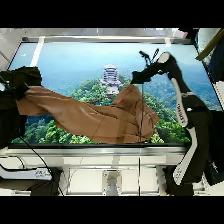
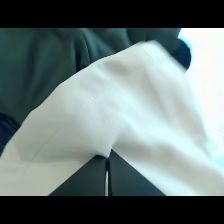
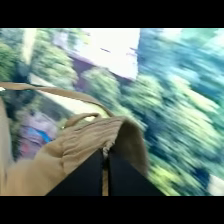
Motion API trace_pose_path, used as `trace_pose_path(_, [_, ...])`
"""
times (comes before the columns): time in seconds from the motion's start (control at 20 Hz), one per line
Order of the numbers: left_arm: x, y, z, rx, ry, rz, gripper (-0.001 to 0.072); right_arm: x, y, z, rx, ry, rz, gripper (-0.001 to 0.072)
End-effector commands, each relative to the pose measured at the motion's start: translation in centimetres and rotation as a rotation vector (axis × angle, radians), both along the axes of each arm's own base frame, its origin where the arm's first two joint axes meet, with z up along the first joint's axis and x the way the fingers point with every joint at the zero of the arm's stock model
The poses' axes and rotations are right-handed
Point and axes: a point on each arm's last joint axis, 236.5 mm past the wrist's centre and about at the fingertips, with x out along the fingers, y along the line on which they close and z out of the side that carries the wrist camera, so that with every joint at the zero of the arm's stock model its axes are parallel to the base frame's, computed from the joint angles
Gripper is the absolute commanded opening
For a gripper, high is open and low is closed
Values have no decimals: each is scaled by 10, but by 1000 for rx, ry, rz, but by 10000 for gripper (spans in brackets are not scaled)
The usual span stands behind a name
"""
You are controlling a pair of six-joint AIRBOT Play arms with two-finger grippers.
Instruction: Fold the clothes and pants, and hang the long-sleeved shirts on hangers.
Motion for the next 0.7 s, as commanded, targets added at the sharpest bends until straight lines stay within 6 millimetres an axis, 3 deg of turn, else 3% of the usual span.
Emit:
trace_pose_path(0.0, [-8, 5, 58, 96, -88, -7, 8, -26, -75, 22, -136, 61, -43, 21])
trace_pose_path(0.2, [-31, 18, 125, 223, -176, 12, 8, -52, -181, 70, -302, 49, -206, 21])
trace_pose_path(0.3, [-46, 19, 138, 224, -177, 33, 8, -65, -226, 94, -337, 27, -303, 21])
trace_pose_path(0.45, [-66, 10, 120, 172, -76, 33, 8, -81, -271, 111, -339, 25, -432, 21])
trace_pose_path(0.65, [-74, 1, 88, 121, -9, 27, 8, -79, -292, 90, -327, 44, -513, 21])
